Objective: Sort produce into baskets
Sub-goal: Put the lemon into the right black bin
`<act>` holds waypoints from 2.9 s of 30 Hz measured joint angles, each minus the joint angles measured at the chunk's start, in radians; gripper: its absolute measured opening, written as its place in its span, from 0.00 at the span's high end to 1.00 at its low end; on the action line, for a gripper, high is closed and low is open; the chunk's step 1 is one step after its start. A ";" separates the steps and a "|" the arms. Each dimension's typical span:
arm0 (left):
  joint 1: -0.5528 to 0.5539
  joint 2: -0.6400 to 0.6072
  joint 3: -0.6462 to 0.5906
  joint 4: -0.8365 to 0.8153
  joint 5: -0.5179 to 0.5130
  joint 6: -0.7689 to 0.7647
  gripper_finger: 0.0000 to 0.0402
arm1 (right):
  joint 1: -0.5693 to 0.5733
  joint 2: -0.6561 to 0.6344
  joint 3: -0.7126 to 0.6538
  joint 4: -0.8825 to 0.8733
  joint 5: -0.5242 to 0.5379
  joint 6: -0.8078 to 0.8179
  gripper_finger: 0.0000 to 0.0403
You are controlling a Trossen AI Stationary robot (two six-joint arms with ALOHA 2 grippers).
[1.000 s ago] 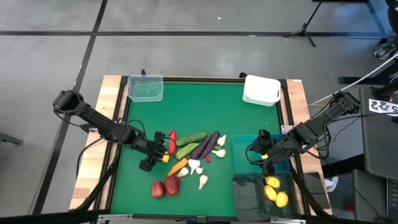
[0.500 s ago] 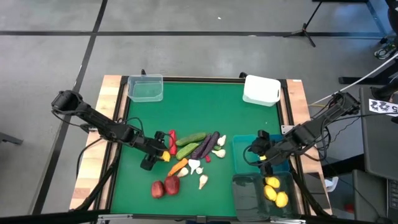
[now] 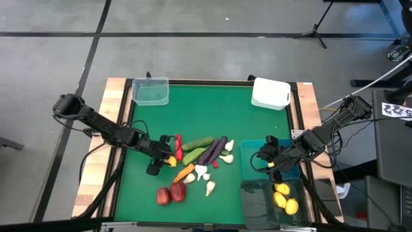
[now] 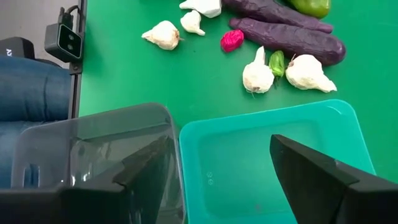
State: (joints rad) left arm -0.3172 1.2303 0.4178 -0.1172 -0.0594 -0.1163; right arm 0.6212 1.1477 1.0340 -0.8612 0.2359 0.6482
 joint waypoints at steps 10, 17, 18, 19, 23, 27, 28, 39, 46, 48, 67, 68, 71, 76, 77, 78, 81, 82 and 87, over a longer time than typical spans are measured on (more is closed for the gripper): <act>0.015 -0.050 0.081 -0.016 -0.062 -0.062 0.51 | 0.000 0.000 0.000 0.042 0.107 -0.111 0.32; 0.015 -0.115 0.141 0.072 -0.254 -0.037 0.51 | 0.001 0.000 0.000 0.209 0.298 -0.339 0.32; 0.015 -0.128 0.142 0.128 -0.289 -0.014 0.51 | 0.001 0.000 0.000 0.244 0.315 -0.379 0.32; 0.015 -0.140 0.145 0.194 -0.322 0.014 0.51 | 0.001 0.000 0.000 0.280 0.326 -0.422 0.32; 0.015 -0.161 0.145 0.469 -0.402 0.142 0.51 | 0.001 0.000 0.000 0.433 0.340 -0.597 0.32; 0.015 -0.161 0.146 0.733 -0.409 0.227 0.51 | 0.001 0.000 0.001 0.623 0.341 -0.809 0.32; 0.016 -0.159 0.146 0.782 -0.409 0.237 0.51 | 0.000 0.000 0.000 0.675 0.340 -0.867 0.32; 0.019 -0.130 0.146 1.116 -0.304 0.254 0.51 | -0.141 0.038 0.002 1.008 0.072 -1.148 0.32; 0.032 -0.032 0.146 1.287 -0.290 0.167 0.51 | -0.253 0.162 0.002 1.139 0.070 -1.324 0.32; 0.046 -0.006 0.146 1.335 -0.289 0.104 0.51 | -0.265 0.198 0.002 1.150 0.088 -1.392 0.32; 0.156 0.071 0.146 1.390 -0.312 -0.197 0.51 | -0.262 0.325 0.001 1.431 0.467 -1.814 0.32; 0.157 0.071 0.146 1.390 -0.312 -0.199 0.51 | -0.262 0.325 0.001 1.431 0.485 -1.821 0.32; 0.158 0.071 0.146 1.392 -0.312 -0.197 0.51 | -0.262 0.325 0.001 1.438 0.513 -1.840 0.32; 0.160 0.071 0.146 1.391 -0.312 -0.196 0.51 | -0.262 0.324 0.053 1.363 0.557 -1.829 0.31; 0.160 0.071 0.147 1.391 -0.312 -0.196 0.51 | -0.262 0.325 0.066 1.344 0.570 -1.828 0.29; 0.160 0.071 0.147 1.391 -0.312 -0.196 0.51 | -0.262 0.330 0.080 1.330 0.585 -1.828 0.28; 0.160 0.071 0.146 1.390 -0.312 -0.187 0.51 | -0.262 0.346 0.122 1.331 0.639 -1.817 0.22; 0.160 0.071 0.147 1.389 -0.312 -0.182 0.51 | -0.262 0.348 0.130 1.325 0.647 -1.817 0.21; 0.160 0.071 0.147 1.385 -0.312 -0.169 0.51 | -0.262 0.351 0.138 1.311 0.671 -1.827 0.16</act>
State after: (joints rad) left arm -0.1570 1.3014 0.5644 1.2682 -0.3714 -0.2853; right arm 0.3595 1.4982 1.1725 0.4503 0.9071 -1.1786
